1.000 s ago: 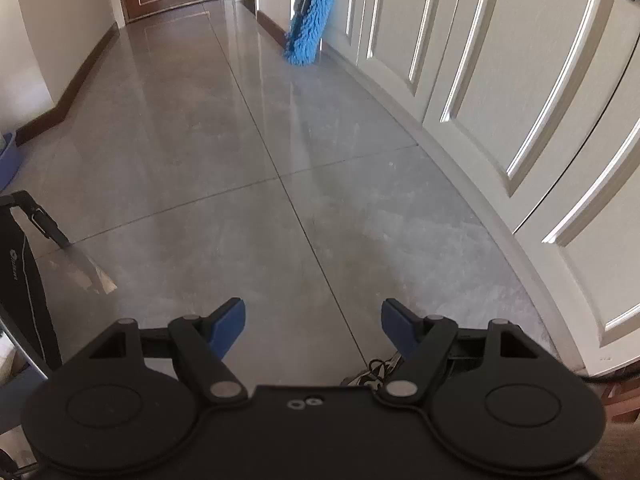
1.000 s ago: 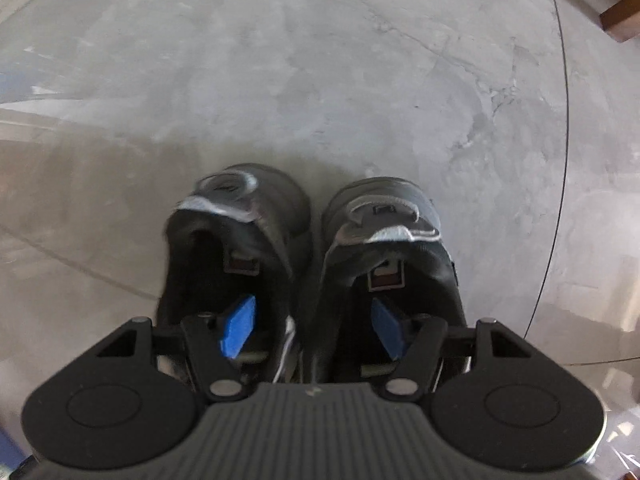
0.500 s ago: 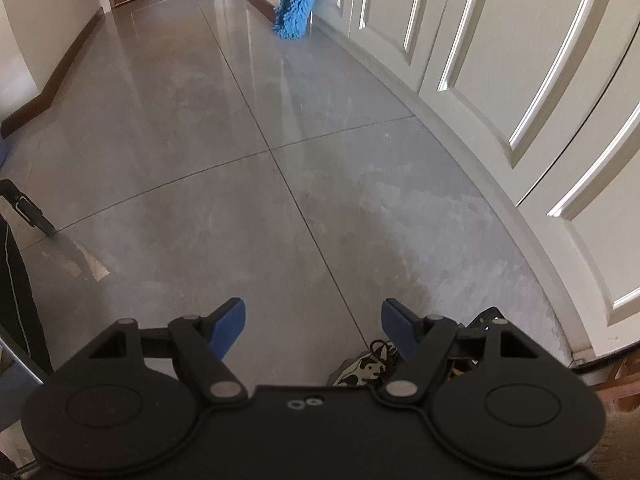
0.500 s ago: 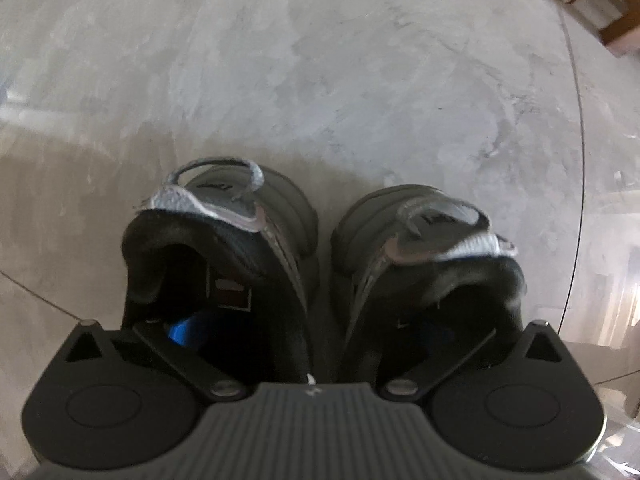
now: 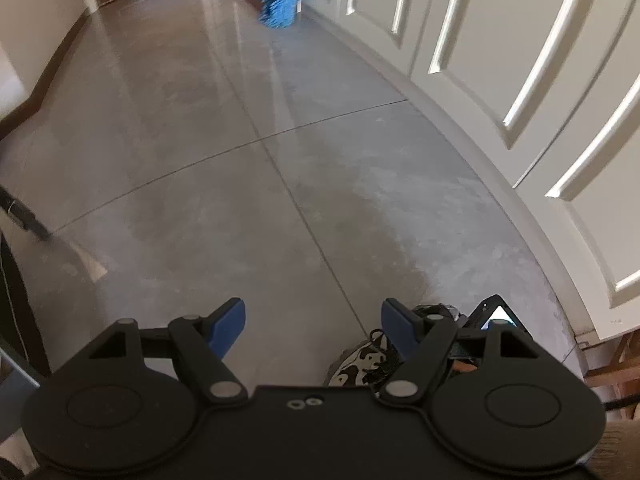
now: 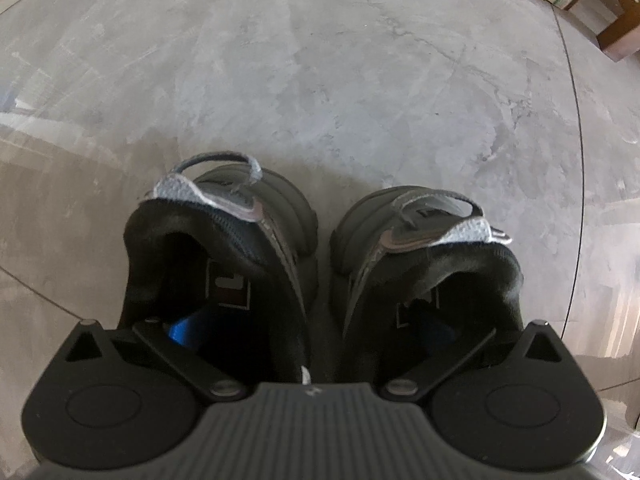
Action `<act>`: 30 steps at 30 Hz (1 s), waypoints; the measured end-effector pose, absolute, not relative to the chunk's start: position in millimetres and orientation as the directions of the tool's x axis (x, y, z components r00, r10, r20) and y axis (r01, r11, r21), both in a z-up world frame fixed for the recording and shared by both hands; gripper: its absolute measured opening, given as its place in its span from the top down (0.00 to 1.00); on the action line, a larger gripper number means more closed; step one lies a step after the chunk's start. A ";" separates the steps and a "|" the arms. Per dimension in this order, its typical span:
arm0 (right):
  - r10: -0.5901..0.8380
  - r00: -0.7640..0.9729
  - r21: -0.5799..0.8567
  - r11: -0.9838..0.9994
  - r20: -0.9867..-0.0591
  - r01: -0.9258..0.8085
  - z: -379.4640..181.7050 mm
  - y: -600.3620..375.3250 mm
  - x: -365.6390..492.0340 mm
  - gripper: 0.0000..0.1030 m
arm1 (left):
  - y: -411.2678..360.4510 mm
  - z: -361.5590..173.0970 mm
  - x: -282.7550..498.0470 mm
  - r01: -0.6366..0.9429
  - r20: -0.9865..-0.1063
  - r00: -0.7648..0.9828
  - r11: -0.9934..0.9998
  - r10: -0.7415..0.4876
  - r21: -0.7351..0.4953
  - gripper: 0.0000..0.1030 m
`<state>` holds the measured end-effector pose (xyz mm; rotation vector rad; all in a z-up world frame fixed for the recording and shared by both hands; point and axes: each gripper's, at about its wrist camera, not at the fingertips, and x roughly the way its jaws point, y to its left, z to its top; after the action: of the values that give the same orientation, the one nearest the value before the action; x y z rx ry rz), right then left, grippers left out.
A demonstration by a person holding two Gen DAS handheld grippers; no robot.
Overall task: Organize scattered shoes
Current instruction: 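Grasp both black-and-white sneakers at their heels with the right tool, then carry the sneakers with the right tool onto the top shelf beside the slippers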
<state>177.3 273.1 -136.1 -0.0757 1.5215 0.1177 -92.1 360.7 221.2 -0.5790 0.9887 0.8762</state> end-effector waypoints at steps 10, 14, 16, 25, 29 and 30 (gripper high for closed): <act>0.167 0.049 0.150 0.957 -0.985 -0.248 -103.9 245.2 177.5 0.71 | 344.1 234.9 -67.9 -0.803 -0.872 0.316 0.595 0.375 -0.036 0.27; 0.297 0.098 0.238 0.888 -0.950 -0.393 -77.8 222.2 168.2 0.72 | 332.8 236.6 -61.0 -0.784 -0.868 0.325 0.620 0.375 -0.026 0.27; 0.347 0.111 0.267 0.858 -0.931 -0.439 -63.1 213.1 165.1 0.73 | 325.6 240.6 -56.3 -0.771 -0.857 0.339 0.636 0.388 -0.017 0.27; 0.572 0.208 0.331 0.692 -0.794 -0.641 70.8 134.2 164.7 0.75 | 294.7 284.0 -26.9 -0.731 -0.788 0.424 0.682 0.446 -0.007 0.27; 0.630 0.277 0.328 0.671 -0.726 -0.665 143.5 87.3 182.1 0.75 | 269.5 321.0 -5.2 -0.708 -0.739 0.488 0.706 0.465 -0.023 0.27; 0.644 0.301 0.331 0.671 -0.703 -0.664 173.6 68.3 186.9 0.75 | 260.1 335.2 1.9 -0.698 -0.723 0.510 0.715 0.466 -0.032 0.27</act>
<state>186.9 68.3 173.6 -0.0241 0.9205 0.8675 1.9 260.1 335.2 -0.3405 0.7542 0.7172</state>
